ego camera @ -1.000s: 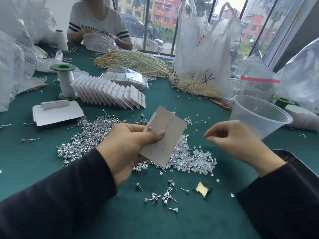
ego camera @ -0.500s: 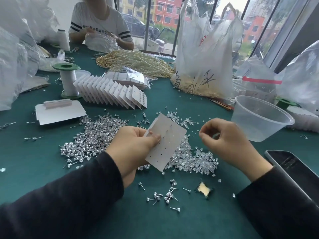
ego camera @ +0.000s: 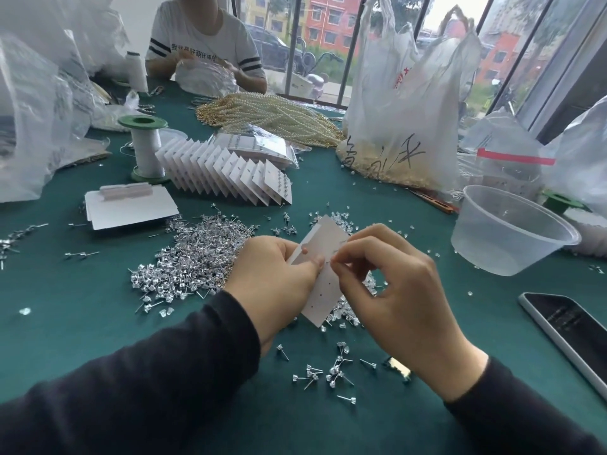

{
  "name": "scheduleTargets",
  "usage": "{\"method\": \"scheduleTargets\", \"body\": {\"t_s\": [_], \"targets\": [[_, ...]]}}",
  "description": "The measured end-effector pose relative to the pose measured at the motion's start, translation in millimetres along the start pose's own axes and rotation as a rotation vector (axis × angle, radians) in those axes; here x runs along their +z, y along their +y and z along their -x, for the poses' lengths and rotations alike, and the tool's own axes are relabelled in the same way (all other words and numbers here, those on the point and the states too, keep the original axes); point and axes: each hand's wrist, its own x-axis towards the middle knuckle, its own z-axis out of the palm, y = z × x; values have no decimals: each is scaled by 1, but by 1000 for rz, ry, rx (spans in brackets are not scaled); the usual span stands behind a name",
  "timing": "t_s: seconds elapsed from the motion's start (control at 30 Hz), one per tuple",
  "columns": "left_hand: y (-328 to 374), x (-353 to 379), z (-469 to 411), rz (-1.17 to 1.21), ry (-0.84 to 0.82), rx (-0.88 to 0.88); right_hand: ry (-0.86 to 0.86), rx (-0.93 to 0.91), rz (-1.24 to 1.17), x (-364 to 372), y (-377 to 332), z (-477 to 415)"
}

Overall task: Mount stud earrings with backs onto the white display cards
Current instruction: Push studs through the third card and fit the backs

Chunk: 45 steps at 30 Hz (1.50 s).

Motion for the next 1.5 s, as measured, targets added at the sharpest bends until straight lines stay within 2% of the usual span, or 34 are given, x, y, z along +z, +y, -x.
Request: {"method": "scheduleTargets", "body": {"t_s": [0.23, 0.43, 0.77, 0.97, 1.2, 1.33, 1.5], "targets": [[-1, 1, 0, -108, 42, 74, -4, -3, -2, 2, -3, 1], [-3, 0, 0, -221, 79, 137, 21, -17, 88, 9, -5, 4], [-3, 1, 3, -216, 69, 157, 61, 6, 88, 13, -3, 5], [-2, 1, 0, -136, 27, 121, 84, 21, 43, 9, -2, 5], [-3, 1, 0, -115, 59, 109, 90, 26, 43, 10, -2, 5], [-4, 1, 1, -151, 70, 158, 72, 22, 56, 10, -3, 6], [-2, -2, 1, -134, 1, 207, 82, 13, 42, 10, -4, 5]]}}
